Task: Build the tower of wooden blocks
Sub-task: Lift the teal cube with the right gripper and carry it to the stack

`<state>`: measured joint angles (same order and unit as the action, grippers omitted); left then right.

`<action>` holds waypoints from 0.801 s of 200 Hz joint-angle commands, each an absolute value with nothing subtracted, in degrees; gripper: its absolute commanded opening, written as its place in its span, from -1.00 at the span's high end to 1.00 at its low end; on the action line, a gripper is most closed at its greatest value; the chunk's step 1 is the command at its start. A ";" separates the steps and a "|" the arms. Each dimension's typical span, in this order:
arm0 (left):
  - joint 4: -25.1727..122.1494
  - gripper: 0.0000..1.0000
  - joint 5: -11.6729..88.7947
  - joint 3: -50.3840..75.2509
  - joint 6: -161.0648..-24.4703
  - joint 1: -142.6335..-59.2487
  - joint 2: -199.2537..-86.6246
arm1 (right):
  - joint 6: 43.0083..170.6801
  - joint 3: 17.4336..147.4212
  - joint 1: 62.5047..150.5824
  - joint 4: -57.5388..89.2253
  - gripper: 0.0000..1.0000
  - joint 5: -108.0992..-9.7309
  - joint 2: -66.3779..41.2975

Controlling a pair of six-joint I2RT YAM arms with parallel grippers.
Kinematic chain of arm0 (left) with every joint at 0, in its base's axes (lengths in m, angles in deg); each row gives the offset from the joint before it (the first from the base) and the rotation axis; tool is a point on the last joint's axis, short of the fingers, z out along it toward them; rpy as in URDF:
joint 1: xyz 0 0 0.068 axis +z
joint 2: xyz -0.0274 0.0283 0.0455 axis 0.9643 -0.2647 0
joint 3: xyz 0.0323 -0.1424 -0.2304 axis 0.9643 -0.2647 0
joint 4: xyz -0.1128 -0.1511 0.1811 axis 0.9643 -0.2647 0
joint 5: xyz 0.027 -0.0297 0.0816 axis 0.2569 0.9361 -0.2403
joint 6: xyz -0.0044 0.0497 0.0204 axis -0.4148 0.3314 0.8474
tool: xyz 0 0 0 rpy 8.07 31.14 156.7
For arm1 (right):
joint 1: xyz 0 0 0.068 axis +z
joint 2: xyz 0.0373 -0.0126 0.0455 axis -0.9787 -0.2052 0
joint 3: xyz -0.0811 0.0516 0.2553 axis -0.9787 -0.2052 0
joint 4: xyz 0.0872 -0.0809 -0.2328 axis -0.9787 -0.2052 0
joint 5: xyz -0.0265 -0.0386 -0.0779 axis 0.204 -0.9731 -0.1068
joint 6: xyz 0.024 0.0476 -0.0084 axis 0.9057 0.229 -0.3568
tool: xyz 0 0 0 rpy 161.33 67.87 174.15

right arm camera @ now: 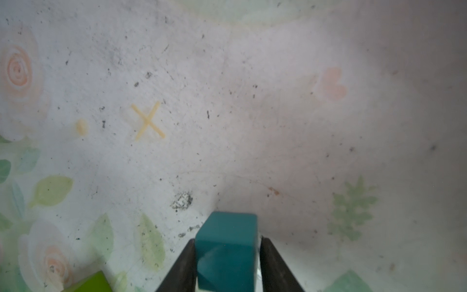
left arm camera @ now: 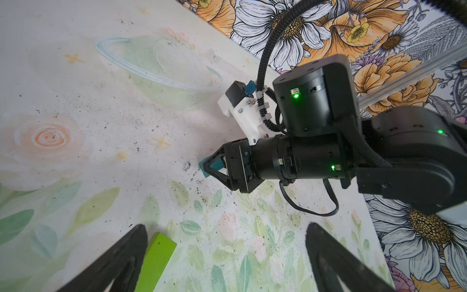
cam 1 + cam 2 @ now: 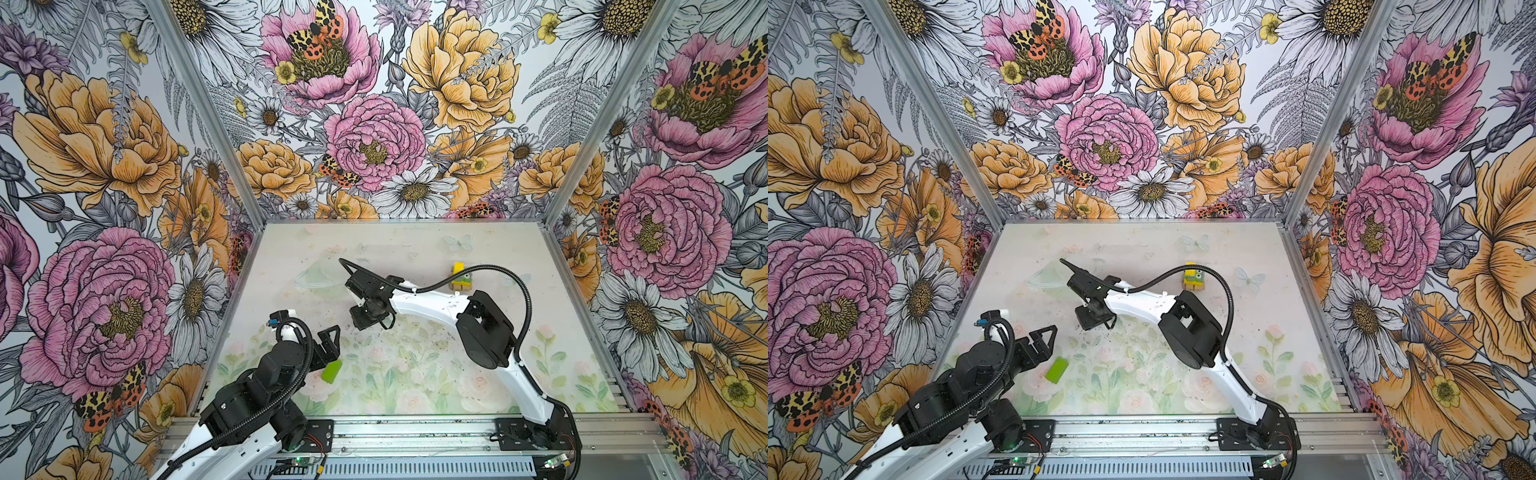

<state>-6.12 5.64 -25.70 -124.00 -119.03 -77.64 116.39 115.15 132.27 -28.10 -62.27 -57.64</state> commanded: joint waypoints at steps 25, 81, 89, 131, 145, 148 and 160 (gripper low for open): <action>-6.62 -0.98 5.90 -25.00 -123.09 -118.77 -76.97 | 115.42 116.62 132.73 -29.52 0.23 -64.92 -58.44; -6.55 -0.98 5.81 -24.94 -123.10 -118.77 -77.23 | 115.20 116.27 132.65 -30.01 0.28 -66.89 -56.62; -6.55 -0.98 5.74 -24.86 -123.09 -118.86 -77.31 | 115.16 116.11 132.61 -30.01 0.28 -67.32 -56.08; -6.35 -0.98 5.29 -23.56 -122.15 -118.71 -79.21 | 115.69 114.83 131.36 -30.09 0.32 -69.21 -52.45; -5.98 -0.98 5.15 -23.12 -121.79 -118.60 -80.19 | 115.73 114.27 130.58 -30.10 0.32 -69.40 -50.98; -5.84 -0.98 5.19 -23.03 -121.70 -118.64 -80.48 | 115.77 114.06 130.50 -30.10 0.32 -69.48 -50.59; -4.85 -0.98 5.45 -22.84 -121.38 -118.63 -81.54 | 115.76 113.36 129.83 -30.09 0.32 -69.66 -49.00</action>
<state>-6.01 5.62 -24.85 -123.08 -119.03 -79.93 116.02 114.38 131.33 -29.76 -67.65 -54.69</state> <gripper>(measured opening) 0.989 0.343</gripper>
